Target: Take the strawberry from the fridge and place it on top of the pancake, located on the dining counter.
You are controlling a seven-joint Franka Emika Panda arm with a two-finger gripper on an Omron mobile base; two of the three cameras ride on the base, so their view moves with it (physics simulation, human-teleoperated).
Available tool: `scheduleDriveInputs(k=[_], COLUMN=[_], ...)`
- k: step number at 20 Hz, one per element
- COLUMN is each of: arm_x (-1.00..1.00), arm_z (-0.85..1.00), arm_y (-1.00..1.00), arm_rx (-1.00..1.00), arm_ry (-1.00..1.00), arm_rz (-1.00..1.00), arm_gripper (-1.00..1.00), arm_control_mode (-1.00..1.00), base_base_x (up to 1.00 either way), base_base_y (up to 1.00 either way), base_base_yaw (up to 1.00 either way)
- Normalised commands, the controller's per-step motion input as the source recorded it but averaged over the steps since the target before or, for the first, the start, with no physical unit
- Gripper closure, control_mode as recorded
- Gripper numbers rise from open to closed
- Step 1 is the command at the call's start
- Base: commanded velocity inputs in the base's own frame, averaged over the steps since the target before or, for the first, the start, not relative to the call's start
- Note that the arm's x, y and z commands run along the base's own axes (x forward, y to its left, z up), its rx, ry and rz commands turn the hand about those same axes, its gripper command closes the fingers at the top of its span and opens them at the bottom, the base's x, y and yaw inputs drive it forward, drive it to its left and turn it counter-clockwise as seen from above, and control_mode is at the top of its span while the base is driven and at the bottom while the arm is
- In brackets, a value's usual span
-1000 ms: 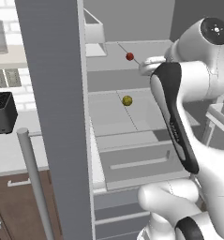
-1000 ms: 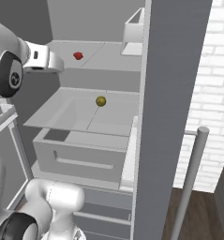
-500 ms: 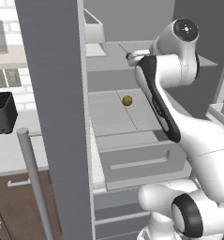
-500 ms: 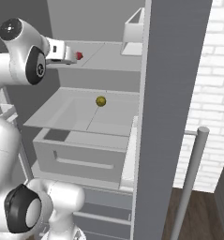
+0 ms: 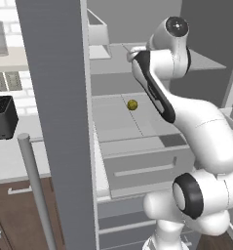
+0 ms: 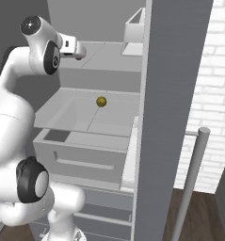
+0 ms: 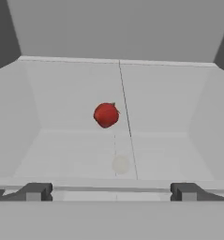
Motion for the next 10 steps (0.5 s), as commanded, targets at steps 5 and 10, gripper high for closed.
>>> scheduleDriveInputs(k=[5,10], arm_x=[0.50,0.37], arm_z=[-0.05,-0.06], arm_y=[0.00,0.02], arm_rx=[0.00,0.00], arm_ry=[0.00,0.01], arm_rz=[0.00,0.00], arm_gripper=[-1.00,-1.00], arm_control_mode=[-1.00,-1.00], base_base_x=[0.00,0.00], base_base_y=[0.00,0.00], base_base_yaw=[0.00,0.00])
